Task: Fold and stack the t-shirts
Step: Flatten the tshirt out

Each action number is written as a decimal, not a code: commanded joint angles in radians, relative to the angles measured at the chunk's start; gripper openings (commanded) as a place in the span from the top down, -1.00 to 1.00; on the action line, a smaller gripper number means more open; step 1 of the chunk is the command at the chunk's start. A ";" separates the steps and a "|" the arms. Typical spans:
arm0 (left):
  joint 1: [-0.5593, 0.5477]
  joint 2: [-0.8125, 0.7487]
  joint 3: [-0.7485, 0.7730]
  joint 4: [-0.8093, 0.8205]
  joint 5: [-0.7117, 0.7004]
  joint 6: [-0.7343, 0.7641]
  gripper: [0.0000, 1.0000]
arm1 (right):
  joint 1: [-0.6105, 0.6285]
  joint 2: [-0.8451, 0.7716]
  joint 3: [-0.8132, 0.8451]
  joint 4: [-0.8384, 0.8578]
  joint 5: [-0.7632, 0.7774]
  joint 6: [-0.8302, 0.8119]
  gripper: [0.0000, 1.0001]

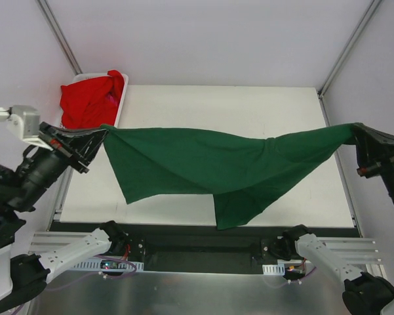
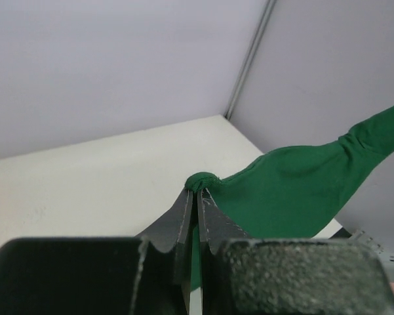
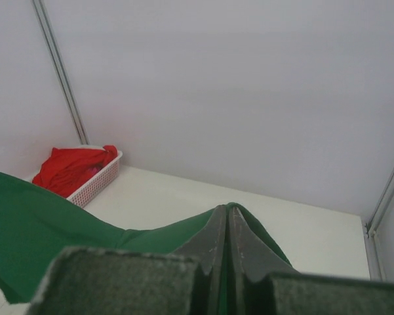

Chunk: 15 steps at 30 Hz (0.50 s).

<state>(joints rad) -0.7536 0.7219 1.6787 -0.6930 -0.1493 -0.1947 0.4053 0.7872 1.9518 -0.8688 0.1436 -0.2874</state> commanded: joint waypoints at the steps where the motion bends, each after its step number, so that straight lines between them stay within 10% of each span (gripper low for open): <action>1: -0.004 -0.018 0.123 0.018 0.123 0.064 1.00 | -0.003 -0.019 0.091 0.074 0.028 -0.050 0.98; 15: -0.006 -0.039 0.138 0.021 0.113 0.172 1.00 | -0.003 -0.028 -0.025 0.172 0.068 -0.050 0.98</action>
<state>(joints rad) -0.7536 0.6655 1.8805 -0.6979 0.0414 -0.0902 0.4053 0.7265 2.0197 -0.7872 0.1558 -0.3305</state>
